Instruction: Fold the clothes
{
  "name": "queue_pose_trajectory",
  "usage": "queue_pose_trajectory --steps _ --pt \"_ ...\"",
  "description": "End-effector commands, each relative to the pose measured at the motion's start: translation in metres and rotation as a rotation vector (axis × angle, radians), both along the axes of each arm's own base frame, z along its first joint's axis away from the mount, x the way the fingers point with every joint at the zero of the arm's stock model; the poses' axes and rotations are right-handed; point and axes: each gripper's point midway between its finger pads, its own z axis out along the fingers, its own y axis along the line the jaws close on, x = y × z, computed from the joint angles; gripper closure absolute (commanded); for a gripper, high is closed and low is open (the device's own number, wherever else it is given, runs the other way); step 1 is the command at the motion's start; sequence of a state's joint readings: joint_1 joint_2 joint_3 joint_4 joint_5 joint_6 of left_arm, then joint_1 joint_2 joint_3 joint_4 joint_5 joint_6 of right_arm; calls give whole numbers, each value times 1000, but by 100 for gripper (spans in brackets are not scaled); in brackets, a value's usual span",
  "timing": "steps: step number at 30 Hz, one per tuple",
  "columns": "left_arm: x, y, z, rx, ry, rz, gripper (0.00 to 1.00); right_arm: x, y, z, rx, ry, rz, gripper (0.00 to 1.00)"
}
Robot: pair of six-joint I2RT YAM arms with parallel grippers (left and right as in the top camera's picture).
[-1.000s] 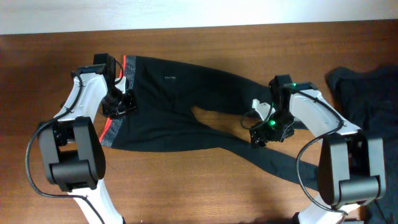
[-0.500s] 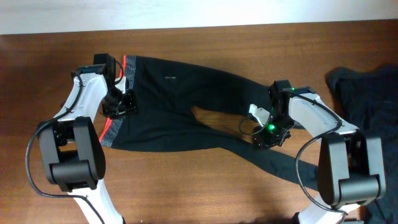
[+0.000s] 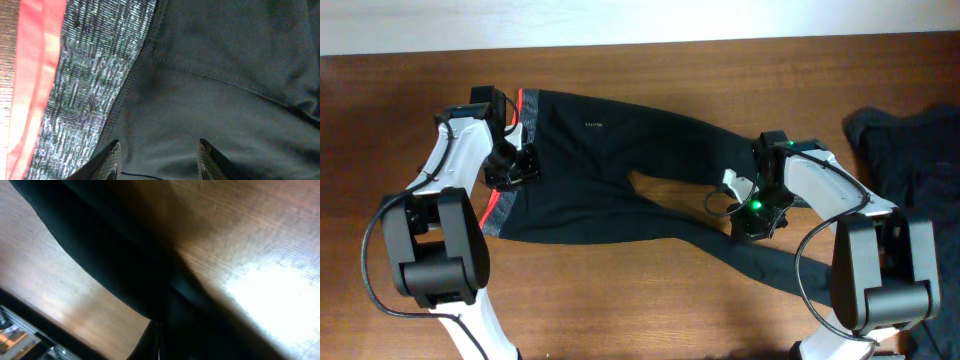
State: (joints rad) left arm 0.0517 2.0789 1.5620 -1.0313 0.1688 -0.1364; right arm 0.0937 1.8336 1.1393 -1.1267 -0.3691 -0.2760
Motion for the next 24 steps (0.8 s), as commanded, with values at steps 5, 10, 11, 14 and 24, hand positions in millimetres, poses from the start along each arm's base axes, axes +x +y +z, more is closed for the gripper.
queue_pose_trajectory --steps 5,10,11,14,24 --pt "7 -1 16 -9 -45 6 51 -12 13 1 -6 45 -23 96" --pt "6 -1 16 -9 -44 6 51 -34 29 1 -31 107 18 96" --pt "6 -1 16 -9 -44 6 51 -38 32 1 -42 123 18 96" --pt "6 -1 16 -9 -44 6 51 -51 39 0 -80 177 -14 96" --pt "6 -1 16 -9 -41 6 51 -93 35 -12 -190 330 -119 83"
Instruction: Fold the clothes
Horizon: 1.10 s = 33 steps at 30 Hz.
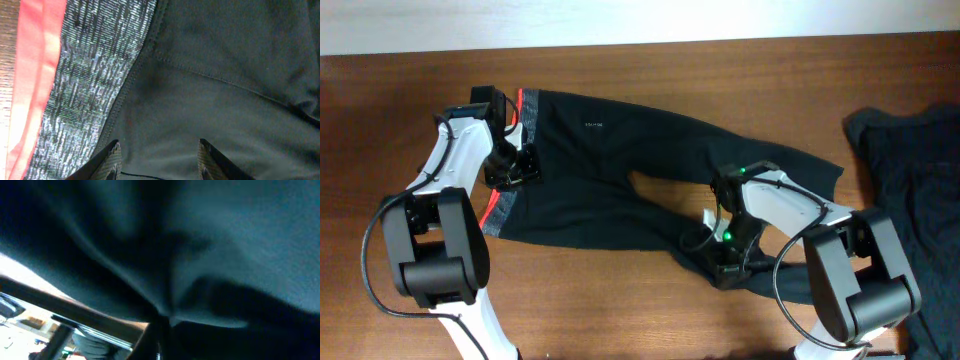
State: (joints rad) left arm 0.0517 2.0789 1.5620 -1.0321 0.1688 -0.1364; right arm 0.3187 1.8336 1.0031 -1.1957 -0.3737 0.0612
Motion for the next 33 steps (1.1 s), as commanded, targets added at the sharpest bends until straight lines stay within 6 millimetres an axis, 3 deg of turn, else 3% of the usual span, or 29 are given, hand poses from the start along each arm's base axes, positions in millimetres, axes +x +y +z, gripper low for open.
queue_pose_trajectory --steps 1,7,12,15,20,26,30,33 --pt "6 -1 16 -9 -42 6 51 -11 0 2 -30 39 -43 76" --pt "6 0 16 -6 -42 6 51 -3 2 24 -17 17 -38 52" --pt "6 0 16 -6 -41 6 51 20 -10 44 -88 -88 -102 50" --pt "6 -1 16 -6 -42 6 51 34 -23 45 -124 -145 -169 57" --pt "6 -1 16 -6 -42 5 51 43 -48 34 -187 -171 -222 92" --pt "6 -1 16 -6 -42 5 51 44 -57 15 -199 -186 -277 96" --pt "7 0 16 -6 -46 6 51 30 -63 7 -237 -147 -298 96" --pt "7 -1 16 -6 -46 5 51 17 -82 -1 -369 -131 -321 96"
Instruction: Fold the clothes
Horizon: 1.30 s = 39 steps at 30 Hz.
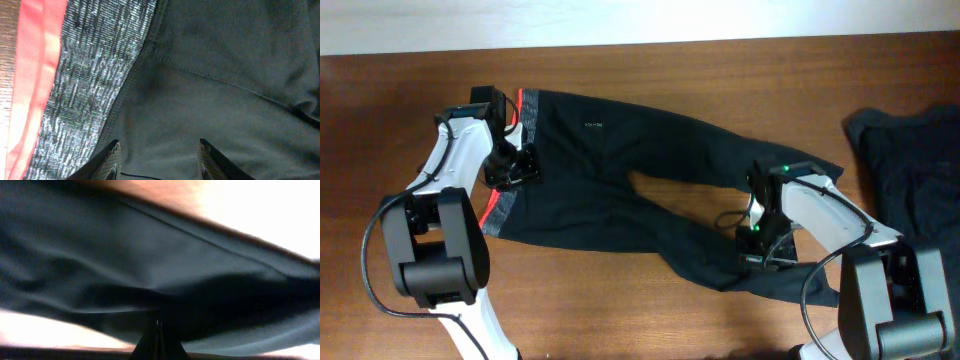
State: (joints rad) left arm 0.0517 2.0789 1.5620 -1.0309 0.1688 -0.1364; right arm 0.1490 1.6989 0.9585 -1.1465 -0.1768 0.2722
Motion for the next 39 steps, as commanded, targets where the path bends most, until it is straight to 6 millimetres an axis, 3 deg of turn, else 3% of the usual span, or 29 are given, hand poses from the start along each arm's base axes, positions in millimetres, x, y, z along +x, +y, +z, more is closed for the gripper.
queue_pose_trajectory --steps 1,10,21,24,32,39 --pt "7 -1 16 -6 -45 5 51 -13 -27 -8 -169 29 -63 96" --pt "7 0 16 -8 -47 7 51 -52 -32 2 -262 195 -220 96" --pt "7 0 16 -9 -48 7 51 -71 -35 8 -344 275 -338 96" --pt "8 0 16 -9 -50 7 51 -64 -35 10 -332 254 -346 96" --pt "7 0 16 -9 -48 7 51 -15 -44 43 -340 72 -354 96" --pt "7 0 16 -9 -48 7 51 -4 -43 25 -320 2 -366 96"
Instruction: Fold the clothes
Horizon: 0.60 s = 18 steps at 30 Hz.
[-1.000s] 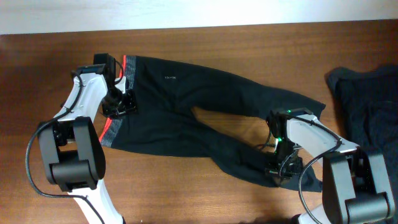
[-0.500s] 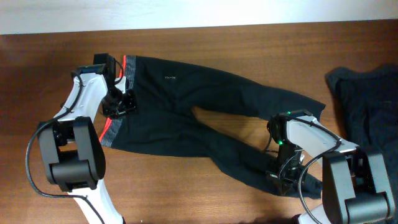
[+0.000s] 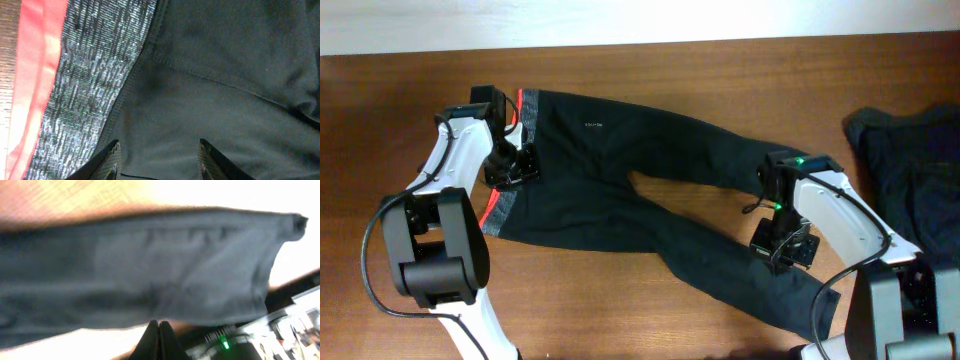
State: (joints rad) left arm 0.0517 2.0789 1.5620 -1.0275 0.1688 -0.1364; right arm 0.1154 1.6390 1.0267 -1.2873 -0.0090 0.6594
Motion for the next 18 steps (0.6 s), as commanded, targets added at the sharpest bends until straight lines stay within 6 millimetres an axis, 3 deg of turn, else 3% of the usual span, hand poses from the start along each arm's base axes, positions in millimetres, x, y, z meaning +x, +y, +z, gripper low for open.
queue_pose_trajectory --steps 1,8,18 --pt "7 0 16 -9 -45 7 51 -3 -7 -8 -37 -12 -18 96" --pt "7 0 16 -9 -46 7 51 -22 -8 -24 -42 30 -33 96" --pt "7 0 16 -9 -48 7 51 -22 -31 -53 -53 1 -146 96"
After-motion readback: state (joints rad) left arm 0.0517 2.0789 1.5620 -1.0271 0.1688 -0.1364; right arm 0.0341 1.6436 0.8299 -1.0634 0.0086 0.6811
